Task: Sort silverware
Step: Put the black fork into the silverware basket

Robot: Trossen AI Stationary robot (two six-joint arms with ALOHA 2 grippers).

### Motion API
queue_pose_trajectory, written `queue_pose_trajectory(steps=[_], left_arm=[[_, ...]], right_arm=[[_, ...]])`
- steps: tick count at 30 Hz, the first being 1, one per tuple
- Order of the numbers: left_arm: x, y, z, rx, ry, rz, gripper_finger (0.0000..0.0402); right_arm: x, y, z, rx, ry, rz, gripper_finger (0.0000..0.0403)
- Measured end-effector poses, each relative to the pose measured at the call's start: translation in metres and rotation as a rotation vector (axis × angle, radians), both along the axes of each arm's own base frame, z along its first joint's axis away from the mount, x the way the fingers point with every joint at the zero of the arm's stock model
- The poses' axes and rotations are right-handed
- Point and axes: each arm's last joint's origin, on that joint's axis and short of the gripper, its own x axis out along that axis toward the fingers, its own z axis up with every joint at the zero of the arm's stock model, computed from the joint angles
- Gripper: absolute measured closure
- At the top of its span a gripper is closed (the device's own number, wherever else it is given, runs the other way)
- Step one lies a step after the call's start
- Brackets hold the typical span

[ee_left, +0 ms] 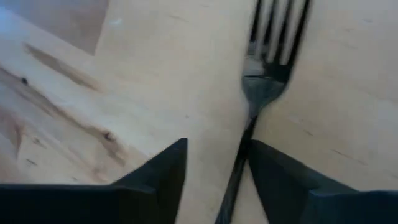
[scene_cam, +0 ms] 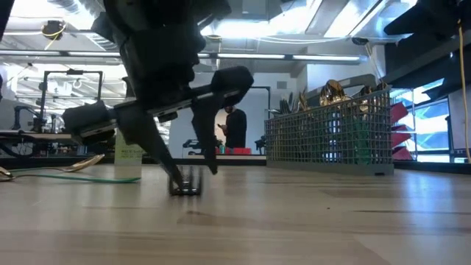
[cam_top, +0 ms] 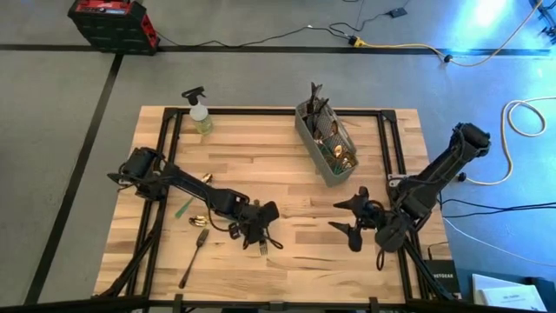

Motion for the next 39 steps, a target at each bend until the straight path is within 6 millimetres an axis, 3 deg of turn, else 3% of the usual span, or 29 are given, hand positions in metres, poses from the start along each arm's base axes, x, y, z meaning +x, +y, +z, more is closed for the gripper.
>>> queue_pose_trajectory(steps=[4,6,11,14,21,25,30,34,39], left_arm=[[0.006,0.011,0.003,-0.013,0.049,0.019,0.0364],[0.009,0.019,0.004,-0.04,0.053,0.052,0.039],[0.024,0.032,0.014,-0.068,-0.029,0.194,0.0399],[0.037,0.034,0.035,-0.062,-0.129,0.243,0.0401],[0.053,0.058,0.105,-0.178,-0.443,0.403,0.0401],[0.043,0.08,0.15,-0.228,-0.636,0.449,0.0401],[0.026,0.121,0.207,-0.402,-0.932,0.58,0.0401],[0.024,0.156,0.227,-0.67,-1.101,0.57,0.0401],[0.033,0.198,0.222,-0.88,-1.296,0.646,0.0401]], right_arm=[[0.0,0.0,-0.001,-0.004,0.004,0.0,0.0137],[0.0,0.0,0.0,-0.004,0.003,0.0,0.0137],[0.0,0.001,-0.001,0.024,0.013,0.005,0.0137],[-0.002,0.006,-0.003,0.137,0.086,0.086,0.0137],[-0.022,0.028,-0.006,0.365,0.223,0.235,0.0137],[-0.036,0.038,-0.006,0.386,0.2,0.243,0.0137],[-0.051,0.046,-0.004,0.334,0.106,0.228,0.0137],[-0.057,0.047,-0.003,0.279,0.044,0.204,0.0137],[-0.055,0.046,-0.003,0.247,0.017,0.189,0.0137]])
